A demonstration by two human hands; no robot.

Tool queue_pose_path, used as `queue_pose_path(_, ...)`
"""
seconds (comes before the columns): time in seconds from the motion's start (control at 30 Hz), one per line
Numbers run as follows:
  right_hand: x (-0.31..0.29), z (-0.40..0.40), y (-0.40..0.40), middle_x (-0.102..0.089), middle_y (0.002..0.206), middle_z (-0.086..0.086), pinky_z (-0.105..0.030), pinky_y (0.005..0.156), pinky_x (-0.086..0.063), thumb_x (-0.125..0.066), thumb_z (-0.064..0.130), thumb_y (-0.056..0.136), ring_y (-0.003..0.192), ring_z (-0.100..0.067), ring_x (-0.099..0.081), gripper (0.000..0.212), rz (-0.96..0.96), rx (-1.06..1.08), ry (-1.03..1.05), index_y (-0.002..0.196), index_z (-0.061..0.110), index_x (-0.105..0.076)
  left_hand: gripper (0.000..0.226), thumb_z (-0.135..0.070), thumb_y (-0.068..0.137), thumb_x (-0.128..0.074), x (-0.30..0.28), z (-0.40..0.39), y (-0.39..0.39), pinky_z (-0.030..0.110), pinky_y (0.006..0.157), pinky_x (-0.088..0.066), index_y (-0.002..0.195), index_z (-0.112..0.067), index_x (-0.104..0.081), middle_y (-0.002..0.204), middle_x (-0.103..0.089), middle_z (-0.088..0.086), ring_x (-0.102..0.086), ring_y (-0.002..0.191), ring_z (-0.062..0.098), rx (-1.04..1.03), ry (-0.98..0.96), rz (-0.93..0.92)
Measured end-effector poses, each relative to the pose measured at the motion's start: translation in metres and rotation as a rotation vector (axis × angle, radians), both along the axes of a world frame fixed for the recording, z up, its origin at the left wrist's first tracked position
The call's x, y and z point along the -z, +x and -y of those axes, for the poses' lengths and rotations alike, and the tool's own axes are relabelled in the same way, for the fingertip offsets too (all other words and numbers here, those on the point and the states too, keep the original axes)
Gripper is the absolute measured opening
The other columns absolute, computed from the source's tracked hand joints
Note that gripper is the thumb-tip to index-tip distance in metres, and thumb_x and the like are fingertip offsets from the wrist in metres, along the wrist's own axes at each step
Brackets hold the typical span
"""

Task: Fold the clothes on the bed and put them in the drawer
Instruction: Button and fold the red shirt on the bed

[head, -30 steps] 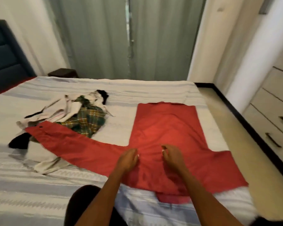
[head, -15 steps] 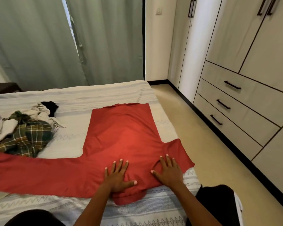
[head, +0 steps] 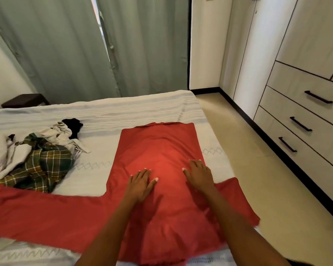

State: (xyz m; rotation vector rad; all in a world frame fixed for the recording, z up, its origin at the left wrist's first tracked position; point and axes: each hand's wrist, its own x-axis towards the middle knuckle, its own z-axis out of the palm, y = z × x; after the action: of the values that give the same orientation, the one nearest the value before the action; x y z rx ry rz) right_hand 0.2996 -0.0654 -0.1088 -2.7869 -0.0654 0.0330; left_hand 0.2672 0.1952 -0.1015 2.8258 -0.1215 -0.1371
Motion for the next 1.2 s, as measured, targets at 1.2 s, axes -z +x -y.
queue_pose_path(1.2,0.068,-0.094,0.407,-0.057,0.124,0.0,-0.044,0.093,-0.038,-0.04,0.046,0.099,0.116,-0.024,-0.051,0.035,0.273,-0.222,-0.145,0.121,0.027,-0.059,0.07,-0.044,0.083,-0.018,0.063,-0.035,0.421,0.041,0.099,-0.037,0.141,-0.02,-0.05,0.144,-0.048,0.002,-0.046,0.124,0.028,0.119,0.103,0.197)
